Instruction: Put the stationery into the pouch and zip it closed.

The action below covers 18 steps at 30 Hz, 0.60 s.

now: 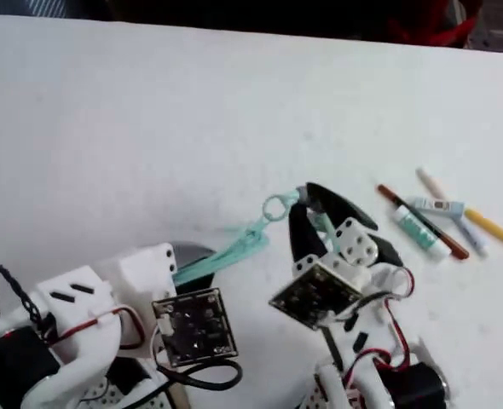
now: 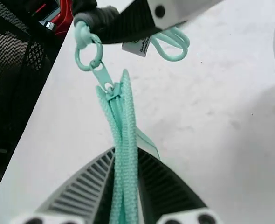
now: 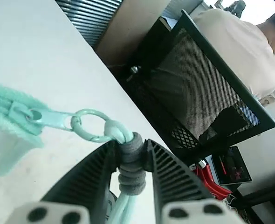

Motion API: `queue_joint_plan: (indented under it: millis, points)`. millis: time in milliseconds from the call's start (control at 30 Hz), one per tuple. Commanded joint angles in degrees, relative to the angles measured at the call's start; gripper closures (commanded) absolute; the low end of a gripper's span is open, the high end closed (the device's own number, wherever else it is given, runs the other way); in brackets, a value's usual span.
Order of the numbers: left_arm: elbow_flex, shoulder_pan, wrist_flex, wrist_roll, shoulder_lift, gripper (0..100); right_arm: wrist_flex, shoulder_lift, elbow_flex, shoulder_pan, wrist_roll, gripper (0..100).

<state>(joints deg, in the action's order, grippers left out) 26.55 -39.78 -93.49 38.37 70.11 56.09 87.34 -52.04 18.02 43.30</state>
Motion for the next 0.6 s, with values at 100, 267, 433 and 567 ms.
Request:
queue_joint_plan:
  millis: [100, 267, 433, 567]
  points:
    - [-2.2, -0.4, -1.1, -0.5, 0.1, 98, -8.6, -0.5, -11.1, -6.0, 4.7, 98.0]
    - [-2.2, -0.4, -1.1, -0.7, 0.1, 98, -14.0, -1.0, -20.2, -3.7, 5.4, 98.0]
    - [-2.3, -0.4, -0.6, -2.3, 0.2, 98, -15.8, -1.0, -27.6, 0.6, 8.6, 98.0]
    - [-5.9, 2.7, 0.5, -6.4, 0.2, 98, -15.4, -0.6, -32.6, 4.4, 10.7, 98.0]
